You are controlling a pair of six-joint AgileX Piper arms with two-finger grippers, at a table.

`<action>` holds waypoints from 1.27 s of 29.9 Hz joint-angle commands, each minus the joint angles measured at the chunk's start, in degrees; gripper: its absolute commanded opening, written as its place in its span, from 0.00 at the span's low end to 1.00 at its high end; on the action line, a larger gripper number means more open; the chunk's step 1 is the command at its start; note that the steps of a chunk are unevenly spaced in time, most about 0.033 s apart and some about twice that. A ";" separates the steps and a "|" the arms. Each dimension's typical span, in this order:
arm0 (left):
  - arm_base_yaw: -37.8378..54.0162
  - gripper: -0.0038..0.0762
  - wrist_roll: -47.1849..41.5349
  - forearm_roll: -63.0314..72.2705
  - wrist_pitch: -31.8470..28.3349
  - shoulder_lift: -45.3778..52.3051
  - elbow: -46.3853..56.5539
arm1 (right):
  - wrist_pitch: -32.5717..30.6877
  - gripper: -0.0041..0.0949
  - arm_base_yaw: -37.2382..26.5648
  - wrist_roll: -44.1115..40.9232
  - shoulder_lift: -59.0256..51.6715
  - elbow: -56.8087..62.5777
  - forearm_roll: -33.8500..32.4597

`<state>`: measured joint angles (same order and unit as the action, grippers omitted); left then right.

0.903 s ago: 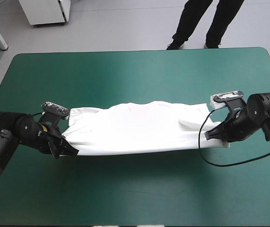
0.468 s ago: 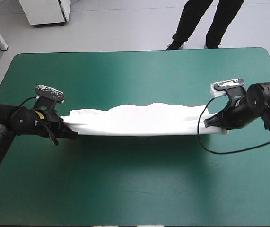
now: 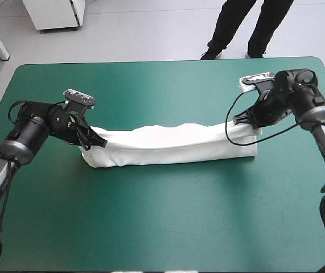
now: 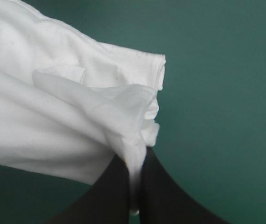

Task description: Fold the cloth

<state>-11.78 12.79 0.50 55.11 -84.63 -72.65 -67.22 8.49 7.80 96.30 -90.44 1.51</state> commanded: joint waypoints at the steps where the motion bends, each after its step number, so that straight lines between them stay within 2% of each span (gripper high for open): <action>1: -0.07 0.02 -0.60 -0.50 -4.26 -0.67 -2.05 | 2.49 0.02 -0.03 0.25 1.40 -2.98 -1.18; 5: -0.07 0.02 -0.95 -1.10 -6.81 -3.79 -2.05 | 2.64 0.02 -0.03 0.25 5.38 -2.98 -1.51; 13: -0.07 0.02 -0.95 -2.00 -8.14 -9.81 -2.05 | 5.53 0.02 -0.03 1.96 9.25 -3.09 -1.51; 22: -0.07 0.02 -3.39 -1.90 -6.22 -9.90 -2.63 | 3.04 0.04 -0.03 1.96 9.39 -5.52 -0.56; 27: -0.07 0.06 -3.25 -2.59 -2.03 -9.78 -3.90 | -1.24 0.16 -0.52 2.89 9.28 -8.91 3.19; 34: -0.07 0.34 -3.89 -8.78 0.84 -7.21 -5.59 | -2.83 0.46 -4.16 3.74 5.33 -10.21 6.32; 38: -0.07 0.43 -6.51 -12.90 3.62 -4.73 -7.67 | -3.92 0.52 -6.78 3.46 1.03 -10.33 6.60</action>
<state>-11.78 8.32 -8.92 57.59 -93.86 -77.24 -70.35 3.70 10.85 103.58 -98.77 7.36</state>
